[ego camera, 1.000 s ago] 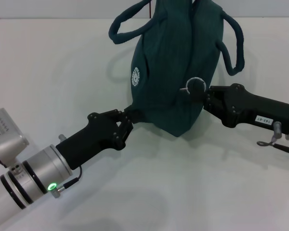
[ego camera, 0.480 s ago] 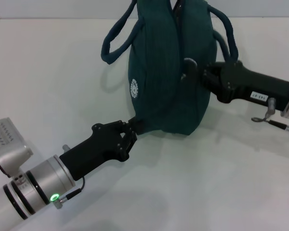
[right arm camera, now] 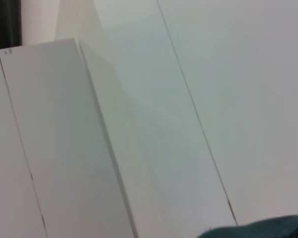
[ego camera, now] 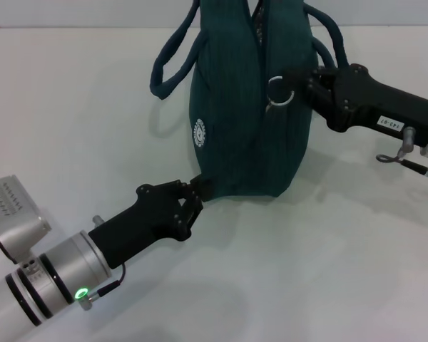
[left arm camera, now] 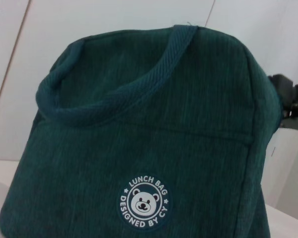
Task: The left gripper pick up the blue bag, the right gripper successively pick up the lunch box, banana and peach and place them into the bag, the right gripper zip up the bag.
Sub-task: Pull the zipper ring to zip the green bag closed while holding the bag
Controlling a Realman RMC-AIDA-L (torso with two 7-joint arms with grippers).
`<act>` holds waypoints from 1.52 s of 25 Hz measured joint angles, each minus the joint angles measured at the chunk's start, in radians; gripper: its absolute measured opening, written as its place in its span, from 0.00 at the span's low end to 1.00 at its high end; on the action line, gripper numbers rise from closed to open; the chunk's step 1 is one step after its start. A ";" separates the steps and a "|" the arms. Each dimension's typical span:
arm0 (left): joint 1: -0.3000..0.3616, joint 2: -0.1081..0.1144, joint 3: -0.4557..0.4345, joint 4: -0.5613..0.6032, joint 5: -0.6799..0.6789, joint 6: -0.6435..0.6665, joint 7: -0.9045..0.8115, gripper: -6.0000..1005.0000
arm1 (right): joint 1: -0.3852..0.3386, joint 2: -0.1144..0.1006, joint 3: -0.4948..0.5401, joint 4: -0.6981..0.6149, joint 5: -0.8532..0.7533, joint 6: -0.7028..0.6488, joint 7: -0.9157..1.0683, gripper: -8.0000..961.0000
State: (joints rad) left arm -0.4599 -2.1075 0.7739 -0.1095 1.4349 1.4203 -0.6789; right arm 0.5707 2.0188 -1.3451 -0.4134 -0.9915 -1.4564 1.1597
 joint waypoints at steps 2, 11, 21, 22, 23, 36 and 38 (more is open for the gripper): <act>-0.002 0.000 0.000 0.000 0.000 -0.002 0.000 0.06 | 0.003 0.000 -0.002 0.002 0.000 -0.002 0.002 0.02; -0.015 0.000 -0.011 0.004 -0.012 0.010 -0.006 0.06 | -0.009 -0.002 -0.032 0.049 -0.011 -0.010 0.009 0.01; -0.022 0.000 -0.013 0.006 -0.057 0.012 -0.007 0.06 | -0.052 -0.031 -0.032 0.067 -0.020 -0.124 -0.003 0.06; -0.022 0.001 -0.013 0.007 -0.059 0.013 -0.007 0.06 | -0.060 -0.037 -0.031 0.067 -0.027 -0.131 -0.009 0.07; -0.021 0.002 -0.013 0.008 -0.061 0.015 -0.008 0.06 | -0.063 -0.038 -0.031 0.067 -0.031 -0.133 -0.014 0.09; -0.022 0.003 -0.013 0.009 -0.059 0.023 -0.008 0.06 | -0.013 -0.005 -0.035 0.064 -0.136 -0.049 -0.036 0.50; -0.021 0.002 -0.013 0.007 -0.058 0.023 -0.008 0.06 | 0.001 -0.003 -0.036 0.065 -0.140 -0.038 -0.036 0.58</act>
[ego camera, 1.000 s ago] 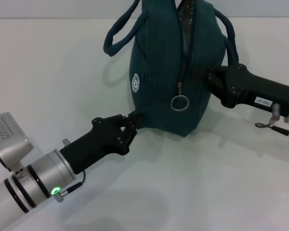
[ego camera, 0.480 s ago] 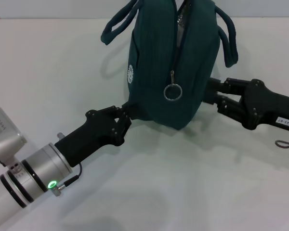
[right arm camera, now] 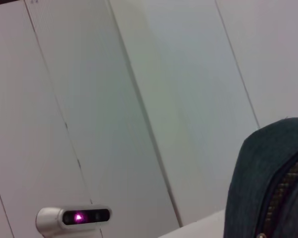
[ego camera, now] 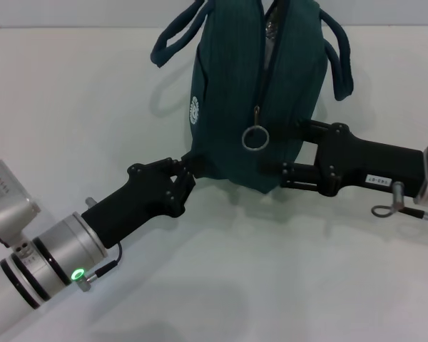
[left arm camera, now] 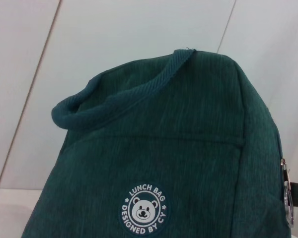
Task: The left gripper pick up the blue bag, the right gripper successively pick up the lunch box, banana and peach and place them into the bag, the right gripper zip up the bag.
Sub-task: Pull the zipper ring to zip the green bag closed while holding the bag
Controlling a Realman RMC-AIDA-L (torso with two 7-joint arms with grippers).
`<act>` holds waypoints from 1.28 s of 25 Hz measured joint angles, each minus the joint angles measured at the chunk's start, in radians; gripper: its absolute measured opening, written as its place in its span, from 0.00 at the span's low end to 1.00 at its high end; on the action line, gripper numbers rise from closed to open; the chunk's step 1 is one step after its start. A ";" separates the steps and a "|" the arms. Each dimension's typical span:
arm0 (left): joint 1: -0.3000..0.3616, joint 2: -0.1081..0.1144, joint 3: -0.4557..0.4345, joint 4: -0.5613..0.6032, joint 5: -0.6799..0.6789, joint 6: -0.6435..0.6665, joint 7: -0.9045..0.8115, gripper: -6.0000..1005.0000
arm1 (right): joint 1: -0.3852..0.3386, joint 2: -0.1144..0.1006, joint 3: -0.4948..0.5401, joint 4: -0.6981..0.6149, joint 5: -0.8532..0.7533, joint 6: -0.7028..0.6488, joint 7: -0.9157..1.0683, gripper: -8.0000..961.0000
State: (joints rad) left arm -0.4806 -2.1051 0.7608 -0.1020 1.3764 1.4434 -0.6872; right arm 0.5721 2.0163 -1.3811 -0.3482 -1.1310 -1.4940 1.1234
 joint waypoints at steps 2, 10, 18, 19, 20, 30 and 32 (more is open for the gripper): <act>0.003 -0.001 0.000 -0.001 0.000 0.000 0.000 0.06 | 0.009 0.002 -0.004 0.000 0.000 0.017 0.000 0.66; 0.007 -0.001 0.001 -0.002 0.002 0.000 0.000 0.06 | 0.045 0.005 -0.019 0.007 -0.001 0.068 0.010 0.82; 0.007 -0.001 0.001 0.000 0.004 0.000 0.003 0.06 | 0.078 0.011 -0.107 0.010 0.015 0.149 0.062 0.81; 0.007 -0.001 0.001 0.001 0.004 0.000 0.003 0.06 | 0.078 0.012 -0.107 0.008 0.019 0.155 0.062 0.81; 0.007 -0.001 0.001 0.001 0.004 0.000 0.003 0.06 | 0.078 0.012 -0.109 0.008 0.023 0.157 0.065 0.81; 0.008 0.000 0.000 0.002 0.001 0.000 0.002 0.06 | 0.055 0.006 -0.095 0.004 0.033 0.133 0.108 0.76; 0.008 0.000 0.000 0.002 0.000 0.000 0.002 0.06 | 0.054 0.005 -0.089 0.006 0.036 0.134 0.114 0.75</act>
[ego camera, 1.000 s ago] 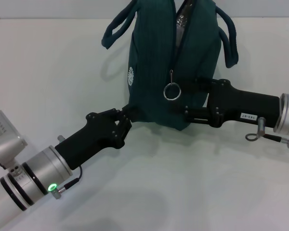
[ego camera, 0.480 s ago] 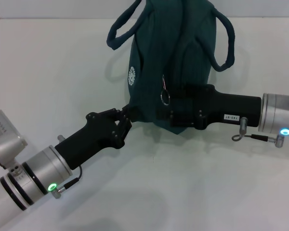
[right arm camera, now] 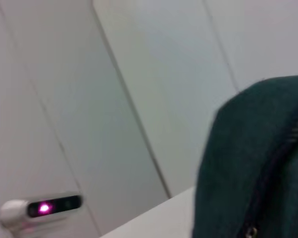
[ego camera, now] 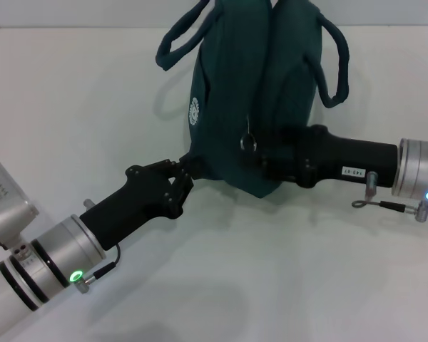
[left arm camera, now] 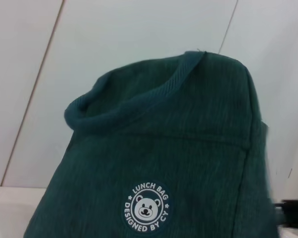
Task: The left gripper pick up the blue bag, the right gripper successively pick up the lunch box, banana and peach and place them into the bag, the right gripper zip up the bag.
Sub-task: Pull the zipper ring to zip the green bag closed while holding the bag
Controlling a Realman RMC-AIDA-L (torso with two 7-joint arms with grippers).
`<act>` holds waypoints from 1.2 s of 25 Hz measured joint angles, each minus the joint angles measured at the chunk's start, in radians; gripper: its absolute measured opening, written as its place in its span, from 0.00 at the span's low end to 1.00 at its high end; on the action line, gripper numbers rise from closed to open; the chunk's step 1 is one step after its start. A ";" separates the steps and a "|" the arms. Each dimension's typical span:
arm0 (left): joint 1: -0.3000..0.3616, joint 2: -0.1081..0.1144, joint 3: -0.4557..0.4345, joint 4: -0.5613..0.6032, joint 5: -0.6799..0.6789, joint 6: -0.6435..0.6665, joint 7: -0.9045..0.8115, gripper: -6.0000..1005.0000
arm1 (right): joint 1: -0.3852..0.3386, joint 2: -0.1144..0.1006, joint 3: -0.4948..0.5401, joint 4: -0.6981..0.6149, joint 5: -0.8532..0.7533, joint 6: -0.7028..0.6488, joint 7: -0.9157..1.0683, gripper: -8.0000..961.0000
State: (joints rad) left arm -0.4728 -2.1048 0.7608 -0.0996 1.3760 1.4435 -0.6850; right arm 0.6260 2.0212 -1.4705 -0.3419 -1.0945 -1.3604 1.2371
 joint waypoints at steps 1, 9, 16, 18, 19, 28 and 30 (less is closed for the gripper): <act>-0.001 0.000 0.000 0.000 0.000 0.000 0.000 0.06 | -0.002 0.001 0.005 0.001 0.004 0.022 0.008 0.73; -0.006 0.000 0.000 0.000 -0.001 0.000 -0.001 0.06 | 0.010 0.005 -0.032 0.000 0.003 0.043 0.025 0.63; -0.006 0.000 0.000 0.000 -0.001 0.000 0.000 0.06 | 0.025 0.006 -0.057 -0.003 0.016 0.047 0.028 0.63; -0.005 0.000 0.000 0.000 0.000 0.001 0.001 0.06 | 0.025 0.007 -0.062 0.001 0.035 0.072 0.033 0.63; -0.005 0.000 0.000 0.000 0.000 0.001 0.001 0.06 | 0.027 0.007 -0.073 0.003 0.039 0.067 0.034 0.63; -0.001 -0.001 0.000 0.000 0.002 0.002 0.002 0.06 | 0.026 0.007 -0.111 0.004 0.086 0.113 0.036 0.63; -0.001 -0.001 0.000 0.000 0.003 0.002 0.002 0.06 | 0.025 0.007 -0.121 0.004 0.099 0.125 0.036 0.61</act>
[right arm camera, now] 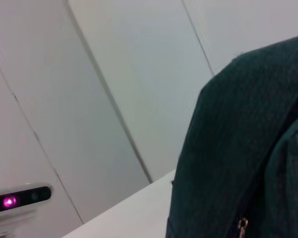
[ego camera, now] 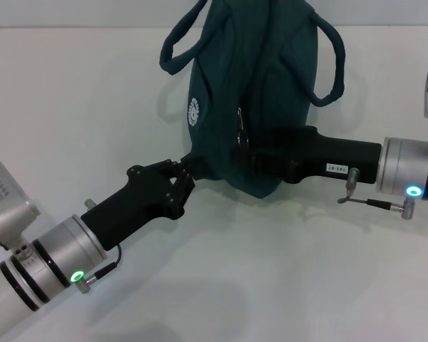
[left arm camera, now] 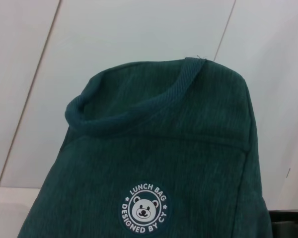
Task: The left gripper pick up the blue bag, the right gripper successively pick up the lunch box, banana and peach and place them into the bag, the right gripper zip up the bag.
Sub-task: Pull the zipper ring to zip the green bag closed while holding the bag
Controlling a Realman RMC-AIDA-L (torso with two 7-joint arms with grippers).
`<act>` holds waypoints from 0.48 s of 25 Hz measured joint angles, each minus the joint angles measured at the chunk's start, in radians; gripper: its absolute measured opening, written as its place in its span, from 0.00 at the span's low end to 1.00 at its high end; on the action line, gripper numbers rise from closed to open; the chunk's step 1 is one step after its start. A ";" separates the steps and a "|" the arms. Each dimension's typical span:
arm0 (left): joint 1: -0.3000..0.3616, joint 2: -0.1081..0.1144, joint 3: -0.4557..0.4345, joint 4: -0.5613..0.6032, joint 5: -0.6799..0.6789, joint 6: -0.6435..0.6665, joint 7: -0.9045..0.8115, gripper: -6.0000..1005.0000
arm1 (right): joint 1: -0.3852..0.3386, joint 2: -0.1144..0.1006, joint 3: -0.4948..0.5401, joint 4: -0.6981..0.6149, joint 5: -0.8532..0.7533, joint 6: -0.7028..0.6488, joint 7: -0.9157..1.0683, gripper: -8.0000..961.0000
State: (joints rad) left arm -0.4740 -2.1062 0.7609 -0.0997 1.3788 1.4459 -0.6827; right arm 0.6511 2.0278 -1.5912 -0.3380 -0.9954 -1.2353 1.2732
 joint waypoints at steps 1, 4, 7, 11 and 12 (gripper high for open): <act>0.000 0.000 0.000 0.000 0.000 0.002 0.000 0.06 | 0.000 0.000 -0.005 0.000 0.004 0.002 0.000 0.58; 0.000 0.000 0.001 0.000 0.001 0.008 0.000 0.06 | 0.001 0.000 -0.007 -0.002 0.004 0.012 0.000 0.51; 0.000 0.001 0.000 0.000 0.001 0.009 -0.001 0.06 | 0.000 0.000 -0.006 -0.002 0.006 0.020 -0.002 0.46; 0.000 0.001 0.001 0.000 0.000 0.011 0.000 0.06 | -0.003 0.000 -0.006 -0.001 0.026 0.030 -0.008 0.40; 0.000 0.001 0.000 0.000 0.000 0.011 0.000 0.06 | -0.004 0.000 -0.005 -0.001 0.028 0.032 -0.009 0.39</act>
State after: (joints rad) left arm -0.4740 -2.1048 0.7613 -0.0997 1.3783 1.4570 -0.6825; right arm 0.6473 2.0279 -1.5967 -0.3389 -0.9677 -1.2035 1.2645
